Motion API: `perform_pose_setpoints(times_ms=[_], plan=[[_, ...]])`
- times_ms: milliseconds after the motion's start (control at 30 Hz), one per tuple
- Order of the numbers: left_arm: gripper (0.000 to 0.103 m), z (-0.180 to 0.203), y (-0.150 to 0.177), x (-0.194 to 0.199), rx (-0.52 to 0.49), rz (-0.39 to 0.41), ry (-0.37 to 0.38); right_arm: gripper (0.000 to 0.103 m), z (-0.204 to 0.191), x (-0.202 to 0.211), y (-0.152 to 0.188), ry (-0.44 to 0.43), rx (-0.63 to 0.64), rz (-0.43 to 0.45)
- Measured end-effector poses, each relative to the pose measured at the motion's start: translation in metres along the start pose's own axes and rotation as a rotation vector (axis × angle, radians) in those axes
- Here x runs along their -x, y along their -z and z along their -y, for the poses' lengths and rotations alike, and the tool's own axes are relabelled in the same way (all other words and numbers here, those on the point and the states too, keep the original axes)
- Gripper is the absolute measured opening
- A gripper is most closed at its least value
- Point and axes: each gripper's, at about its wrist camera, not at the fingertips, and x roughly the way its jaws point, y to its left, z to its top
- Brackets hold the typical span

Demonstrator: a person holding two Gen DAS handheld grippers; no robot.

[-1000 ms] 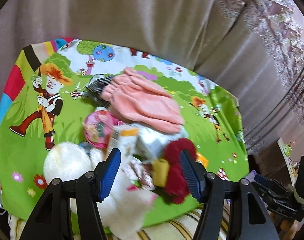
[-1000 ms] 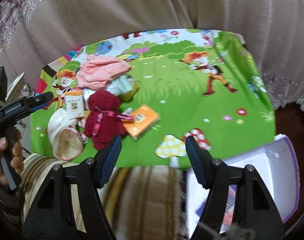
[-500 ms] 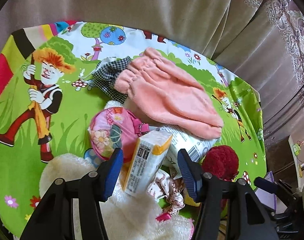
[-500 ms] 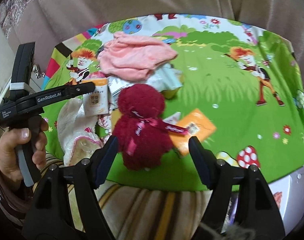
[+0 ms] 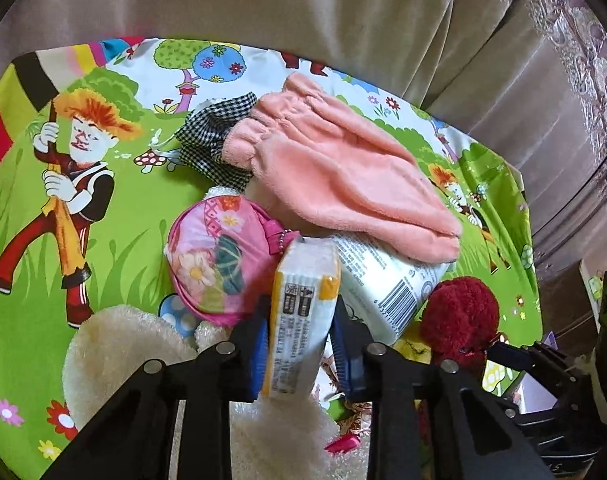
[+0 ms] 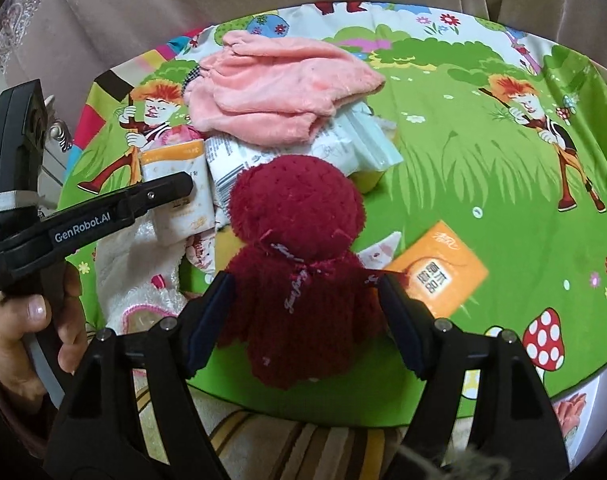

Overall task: Organize soft objects
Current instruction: 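Grasp the white-and-orange carton with the left tool while the right tool grasps the red plush doll, then carry the red doll and carton to the box and release both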

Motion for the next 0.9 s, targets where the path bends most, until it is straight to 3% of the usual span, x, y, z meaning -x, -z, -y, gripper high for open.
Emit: perform_pose_setpoints(times_ms=[100, 233, 733, 900], plan=[[0.027, -0.001, 0.003, 0.005, 0.016, 0.017, 0.005, 0.053, -0.003, -0.002, 0.001, -0.011, 0.015, -0.01], [0.027, -0.003, 0.009, 0.016, 0.048, 0.047, 0.021, 0.038, -0.002, -0.002, 0.004, -0.021, 0.024, -0.005], [0.027, 0.021, 0.022, 0.059, 0.058, 0.133, 0.054, 0.034, 0.007, 0.054, 0.021, -0.032, -0.001, 0.12], [0.027, 0.038, 0.026, 0.073, 0.059, 0.142, 0.107, 0.034, 0.02, 0.077, 0.034, -0.013, -0.035, 0.149]])
